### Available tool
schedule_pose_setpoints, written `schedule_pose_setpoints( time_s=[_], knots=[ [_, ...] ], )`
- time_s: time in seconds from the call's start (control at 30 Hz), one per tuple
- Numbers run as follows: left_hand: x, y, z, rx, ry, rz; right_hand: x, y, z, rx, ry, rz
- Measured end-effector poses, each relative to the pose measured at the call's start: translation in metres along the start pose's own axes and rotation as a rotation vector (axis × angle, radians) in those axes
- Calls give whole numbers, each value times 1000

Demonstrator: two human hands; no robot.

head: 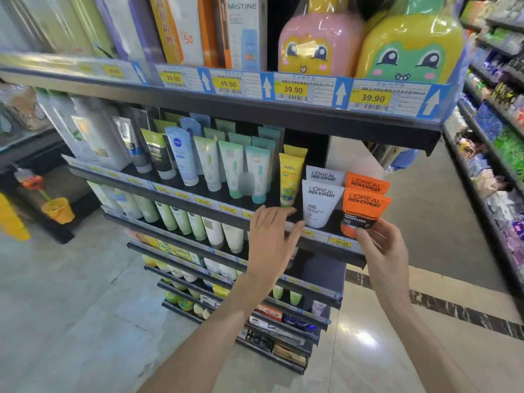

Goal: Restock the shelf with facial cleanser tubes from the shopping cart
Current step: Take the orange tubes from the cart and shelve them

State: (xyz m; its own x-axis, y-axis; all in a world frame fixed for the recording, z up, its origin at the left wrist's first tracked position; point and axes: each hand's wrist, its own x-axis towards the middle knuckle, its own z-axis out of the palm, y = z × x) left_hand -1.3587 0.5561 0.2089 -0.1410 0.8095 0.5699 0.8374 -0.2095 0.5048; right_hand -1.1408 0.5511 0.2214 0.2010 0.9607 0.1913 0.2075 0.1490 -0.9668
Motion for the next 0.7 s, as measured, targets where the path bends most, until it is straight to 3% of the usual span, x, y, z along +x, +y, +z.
schedule_pose_setpoints(
  time_s=[0.27,0.4,0.57,0.7],
  knots=[
    [-2,-50,-25,36,24,149,-20,-5,10,-18,113,-48],
    [3,-90,-44,37,9,197,-34,-9,28,-91,250,-75],
    [10,-149,-75,15,-12,249,-56,-12,61,-364,472,-137],
    [16,-184,-97,33,-107,256,-74,-26,95,-513,469,-168]
  ],
)
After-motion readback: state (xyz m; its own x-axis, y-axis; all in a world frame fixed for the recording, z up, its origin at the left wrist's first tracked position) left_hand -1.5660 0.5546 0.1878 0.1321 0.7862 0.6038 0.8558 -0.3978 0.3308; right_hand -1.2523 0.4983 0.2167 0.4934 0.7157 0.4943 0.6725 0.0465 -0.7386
